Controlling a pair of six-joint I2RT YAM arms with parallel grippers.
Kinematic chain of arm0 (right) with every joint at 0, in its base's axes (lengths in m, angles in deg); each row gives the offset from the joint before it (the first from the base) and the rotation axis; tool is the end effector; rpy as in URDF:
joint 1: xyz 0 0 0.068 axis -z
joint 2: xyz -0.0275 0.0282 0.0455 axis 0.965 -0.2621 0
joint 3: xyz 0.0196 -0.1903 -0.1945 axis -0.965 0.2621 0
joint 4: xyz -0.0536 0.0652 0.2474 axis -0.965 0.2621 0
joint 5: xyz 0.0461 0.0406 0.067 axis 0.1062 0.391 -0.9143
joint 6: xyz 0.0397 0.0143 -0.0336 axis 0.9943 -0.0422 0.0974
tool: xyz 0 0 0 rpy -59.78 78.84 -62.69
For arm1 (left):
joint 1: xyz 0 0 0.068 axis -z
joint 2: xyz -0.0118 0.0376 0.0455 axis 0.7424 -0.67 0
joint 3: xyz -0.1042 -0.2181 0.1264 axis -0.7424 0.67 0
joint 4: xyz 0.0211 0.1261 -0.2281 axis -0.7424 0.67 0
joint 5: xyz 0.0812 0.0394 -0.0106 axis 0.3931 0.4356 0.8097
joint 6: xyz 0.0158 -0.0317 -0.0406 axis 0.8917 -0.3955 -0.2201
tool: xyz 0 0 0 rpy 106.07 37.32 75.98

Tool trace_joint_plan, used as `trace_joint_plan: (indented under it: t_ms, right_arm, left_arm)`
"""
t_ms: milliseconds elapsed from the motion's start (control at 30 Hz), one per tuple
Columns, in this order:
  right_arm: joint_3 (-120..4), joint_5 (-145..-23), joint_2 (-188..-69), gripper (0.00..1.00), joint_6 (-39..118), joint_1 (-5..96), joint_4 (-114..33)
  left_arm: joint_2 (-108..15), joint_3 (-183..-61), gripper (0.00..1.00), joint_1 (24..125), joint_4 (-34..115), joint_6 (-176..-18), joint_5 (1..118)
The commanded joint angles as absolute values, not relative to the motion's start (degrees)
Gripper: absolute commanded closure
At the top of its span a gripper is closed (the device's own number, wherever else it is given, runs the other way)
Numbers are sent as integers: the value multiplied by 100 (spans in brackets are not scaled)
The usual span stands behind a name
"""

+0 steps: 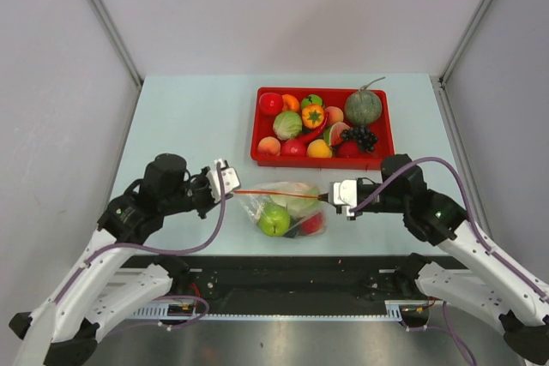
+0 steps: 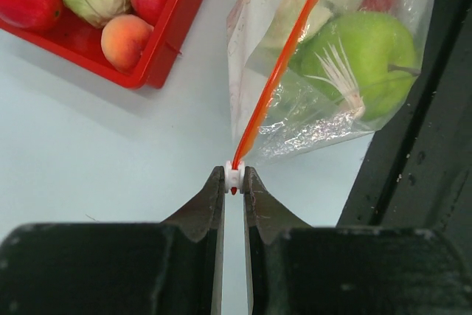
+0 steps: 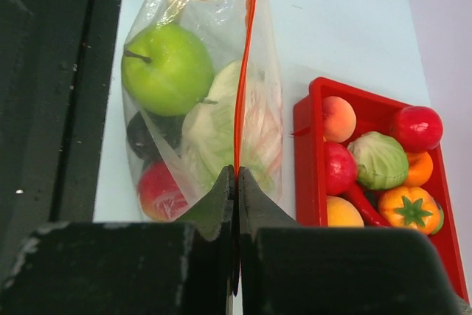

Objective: Place the food in the zip-top bag and seal the zipper
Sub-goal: Zip the zipper food storage bag at the center of the board, then place the zipper food storage bag at the center of the board, then reset both arms

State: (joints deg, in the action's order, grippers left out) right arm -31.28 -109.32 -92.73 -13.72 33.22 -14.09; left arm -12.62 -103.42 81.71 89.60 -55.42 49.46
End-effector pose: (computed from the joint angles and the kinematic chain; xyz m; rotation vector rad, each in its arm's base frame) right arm 0.1142 0.1276 0.3350 -1.5965 1.1094 0.5133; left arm 0.1073 -0.0852 0.3371 1.2976 1.7354 -0.3885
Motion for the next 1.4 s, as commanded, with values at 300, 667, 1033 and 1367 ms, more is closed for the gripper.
trace_joint_plan:
  t_ms: [300, 667, 1033, 1367]
  right_arm:
    - [-3478, -10122, -9586, 100, -272, 3444, -1092]
    - [-3478, -10763, -11363, 93, -449, 4818, -2770]
    - [-3618, -10210, -10891, 2, -54, 4773, -3070]
    - [-4189, -10236, -9861, 0, 1500, 6169, -2095]
  left_arm:
    - [-1848, -10753, 90, 8063, 9021, -5866, 4757]
    - [-3396, -10436, 69, 7852, 7024, -6832, 5004]
    - [-2923, -10540, 1, 7308, 7242, -7754, 4626]
    - [-3369, -12262, 0, 6086, 9088, -8037, 4450]
